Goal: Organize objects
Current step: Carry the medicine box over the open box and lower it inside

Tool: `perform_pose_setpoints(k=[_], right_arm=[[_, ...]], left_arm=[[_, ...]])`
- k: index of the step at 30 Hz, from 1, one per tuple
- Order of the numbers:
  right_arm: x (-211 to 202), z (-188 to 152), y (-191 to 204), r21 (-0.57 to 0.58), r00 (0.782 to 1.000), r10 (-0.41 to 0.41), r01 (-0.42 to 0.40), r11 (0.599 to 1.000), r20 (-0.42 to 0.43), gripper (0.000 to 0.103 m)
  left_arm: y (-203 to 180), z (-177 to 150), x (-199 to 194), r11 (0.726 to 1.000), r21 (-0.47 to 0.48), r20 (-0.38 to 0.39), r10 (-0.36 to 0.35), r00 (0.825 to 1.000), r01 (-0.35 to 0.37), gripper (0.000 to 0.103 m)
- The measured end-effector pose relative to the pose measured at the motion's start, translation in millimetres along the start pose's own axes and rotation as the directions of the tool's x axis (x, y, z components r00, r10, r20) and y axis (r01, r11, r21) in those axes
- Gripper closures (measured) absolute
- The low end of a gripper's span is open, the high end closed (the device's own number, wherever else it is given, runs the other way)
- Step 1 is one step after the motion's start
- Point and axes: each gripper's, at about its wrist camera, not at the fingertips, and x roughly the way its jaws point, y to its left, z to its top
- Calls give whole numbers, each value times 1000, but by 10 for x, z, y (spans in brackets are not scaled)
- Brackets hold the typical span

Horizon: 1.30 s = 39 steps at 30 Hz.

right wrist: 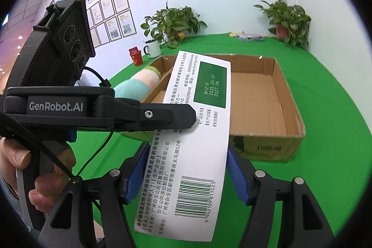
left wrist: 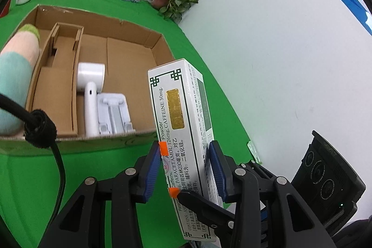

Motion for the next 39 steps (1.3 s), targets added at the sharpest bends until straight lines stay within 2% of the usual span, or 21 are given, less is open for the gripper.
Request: perform_pose_setpoints(k=[10, 21, 24, 30, 34, 39], right_arm=[[136, 243, -30, -9, 1000, -8, 8, 1000, 21, 39], [259, 319, -131, 15, 1000, -6, 6, 1000, 12, 40], [325, 369, -198, 22, 1000, -9, 9, 1000, -2, 40], [486, 524, -387, 52, 999, -17, 19, 998, -40, 40], [651, 627, -549, 100, 997, 7, 0, 995, -71, 40], [907, 670, -734, 165, 991, 39, -18, 986, -127, 40]], left_arm=[[34, 279, 70, 1000, 12, 28, 11, 1000, -11, 65], [112, 487, 316, 1000, 8, 5, 24, 1000, -24, 65], [158, 581, 429, 1000, -5, -15, 19, 1000, -19, 65], [282, 911, 739, 999, -46, -103, -3, 995, -2, 64], [328, 1068, 915, 999, -39, -129, 33, 991, -38, 64], [510, 1179, 1181, 995, -76, -176, 50, 983, -64, 64]])
